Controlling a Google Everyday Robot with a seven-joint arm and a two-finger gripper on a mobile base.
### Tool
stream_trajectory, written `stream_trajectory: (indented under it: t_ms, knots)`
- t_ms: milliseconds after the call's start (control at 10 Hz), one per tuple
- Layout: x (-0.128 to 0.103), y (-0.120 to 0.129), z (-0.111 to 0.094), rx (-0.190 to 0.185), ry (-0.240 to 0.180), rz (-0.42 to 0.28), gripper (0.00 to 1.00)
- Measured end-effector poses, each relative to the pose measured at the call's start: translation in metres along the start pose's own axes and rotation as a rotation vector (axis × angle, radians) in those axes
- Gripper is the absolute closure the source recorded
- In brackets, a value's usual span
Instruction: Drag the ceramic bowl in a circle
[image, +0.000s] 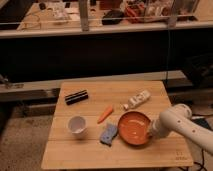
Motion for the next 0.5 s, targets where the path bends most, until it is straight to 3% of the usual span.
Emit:
stream_trajectory:
  t_ms: [300,500]
  knots:
    - [-0.028,-0.023,0.008,-0.038,-0.010,-0.068,1.00]
    - [-0.040,-0.016,0.008,-0.069,-0.016,-0.088,1.00]
